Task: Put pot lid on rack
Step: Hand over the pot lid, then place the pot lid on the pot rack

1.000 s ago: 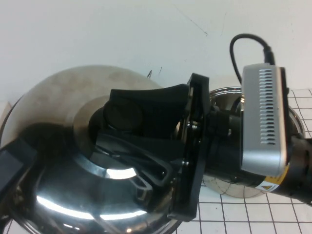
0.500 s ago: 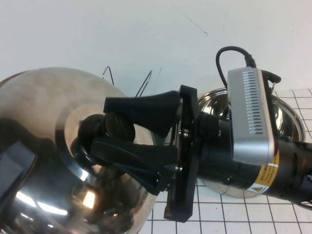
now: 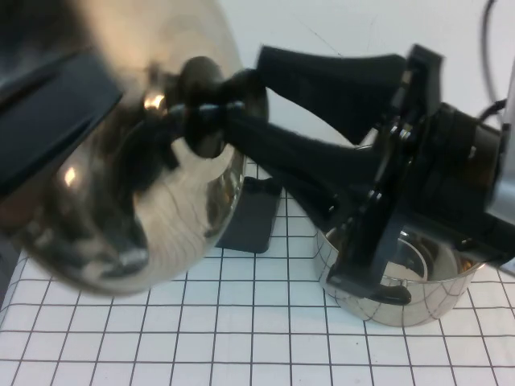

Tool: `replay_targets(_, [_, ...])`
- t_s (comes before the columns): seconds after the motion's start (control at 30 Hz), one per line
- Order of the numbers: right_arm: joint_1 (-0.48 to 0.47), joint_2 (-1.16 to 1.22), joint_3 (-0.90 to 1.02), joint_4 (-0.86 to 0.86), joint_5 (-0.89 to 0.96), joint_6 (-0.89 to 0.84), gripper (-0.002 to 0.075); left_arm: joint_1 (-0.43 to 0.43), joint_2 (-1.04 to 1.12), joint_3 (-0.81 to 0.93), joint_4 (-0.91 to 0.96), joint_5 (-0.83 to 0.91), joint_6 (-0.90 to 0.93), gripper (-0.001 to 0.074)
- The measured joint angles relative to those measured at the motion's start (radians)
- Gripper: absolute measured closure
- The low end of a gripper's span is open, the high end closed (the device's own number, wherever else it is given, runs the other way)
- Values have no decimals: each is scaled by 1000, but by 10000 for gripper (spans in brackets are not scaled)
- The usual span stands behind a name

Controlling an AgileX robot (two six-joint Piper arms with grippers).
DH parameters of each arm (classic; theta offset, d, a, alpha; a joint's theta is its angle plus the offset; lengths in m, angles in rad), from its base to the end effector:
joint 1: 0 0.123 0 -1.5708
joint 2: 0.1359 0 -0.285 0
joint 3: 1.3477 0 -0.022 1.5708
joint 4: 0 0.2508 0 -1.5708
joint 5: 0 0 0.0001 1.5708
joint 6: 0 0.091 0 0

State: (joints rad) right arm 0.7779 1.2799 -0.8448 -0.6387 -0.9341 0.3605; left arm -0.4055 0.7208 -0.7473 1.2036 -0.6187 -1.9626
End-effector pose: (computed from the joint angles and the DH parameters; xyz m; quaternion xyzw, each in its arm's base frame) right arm 0.1619 0.2207 0.3765 -0.3969 0.3747 0.4129 0.7291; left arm 0.1015 -0.0971 0.4159 0.1115 0.5813 -0.5889 0.5504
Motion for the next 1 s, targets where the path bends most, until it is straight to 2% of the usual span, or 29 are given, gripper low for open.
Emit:
replay_targets(0.1, [-7, -75, 0, -88, 238, 16, 373, -5, 123, -109, 205, -27, -95, 654])
replay_targets(0.23, [-12, -160, 3, -322, 561, 172, 374, -9, 290, -225, 405, -85, -225, 640])
replay_targets(0.4, [-2, -248, 13, -460, 754, 255, 378, 0, 416, -303, 405, -152, -296, 579])
replay_targets(0.5, [13, -297, 6, -471, 697, 255, 596, 14, 445, -306, 447, -89, -262, 677])
replay_targets(0.6, [18, -316, 1, -473, 661, 253, 687, 28, 466, -302, 480, -59, -253, 710])
replay_targets(0.8, [19, -291, 1, -479, 659, 249, 717, 28, 459, -302, 462, -124, -245, 722])
replay_targets(1.0, [19, -300, 1, -479, 653, 257, 703, 56, 459, -302, 462, -119, -244, 724])
